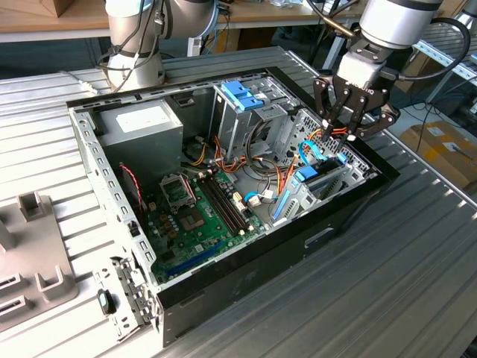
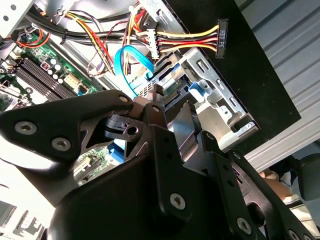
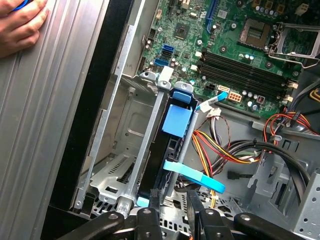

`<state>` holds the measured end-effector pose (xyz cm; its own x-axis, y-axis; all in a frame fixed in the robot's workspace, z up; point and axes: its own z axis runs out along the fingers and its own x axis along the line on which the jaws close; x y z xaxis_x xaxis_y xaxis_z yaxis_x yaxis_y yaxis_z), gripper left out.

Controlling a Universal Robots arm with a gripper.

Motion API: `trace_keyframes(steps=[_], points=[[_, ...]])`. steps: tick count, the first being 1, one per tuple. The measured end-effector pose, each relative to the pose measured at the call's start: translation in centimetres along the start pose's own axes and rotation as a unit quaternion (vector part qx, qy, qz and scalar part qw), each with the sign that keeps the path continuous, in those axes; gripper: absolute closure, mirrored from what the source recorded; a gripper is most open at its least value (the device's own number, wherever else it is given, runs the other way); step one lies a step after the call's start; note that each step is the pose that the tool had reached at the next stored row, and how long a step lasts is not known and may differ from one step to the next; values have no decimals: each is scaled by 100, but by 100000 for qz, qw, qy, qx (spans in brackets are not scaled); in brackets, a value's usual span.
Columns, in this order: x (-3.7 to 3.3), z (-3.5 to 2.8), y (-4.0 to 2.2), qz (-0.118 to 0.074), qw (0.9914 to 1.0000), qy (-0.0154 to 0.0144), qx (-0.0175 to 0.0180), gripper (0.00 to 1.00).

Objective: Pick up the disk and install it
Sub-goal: 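Insert the second disk wire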

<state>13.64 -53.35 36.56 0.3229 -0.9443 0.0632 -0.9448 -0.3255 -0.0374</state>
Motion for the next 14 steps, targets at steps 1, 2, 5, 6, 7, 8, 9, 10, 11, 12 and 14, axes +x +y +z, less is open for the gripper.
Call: trace_keyframes(steps=[1, 2, 5, 6, 7, 8, 9, 10, 11, 12, 14], points=[[0, 0, 0, -2, 100000, 0, -2, 65], [0, 0, 0, -3, 100000, 1, 0, 65], [0, 0, 0, -37, 100000, -1, 1, 65], [0, 0, 0, -39, 100000, 0, 2, 65], [0, 0, 0, -40, 100000, 0, 1, 65], [0, 0, 0, -38, 100000, 0, 2, 65], [0, 0, 0, -43, 100000, 0, 2, 65], [0, 0, 0, -44, 100000, -1, 2, 65], [0, 0, 0, -42, 100000, 0, 2, 65], [0, 0, 0, -45, 100000, 0, 2, 65], [0, 0, 0, -46, 100000, 2, 0, 65]])
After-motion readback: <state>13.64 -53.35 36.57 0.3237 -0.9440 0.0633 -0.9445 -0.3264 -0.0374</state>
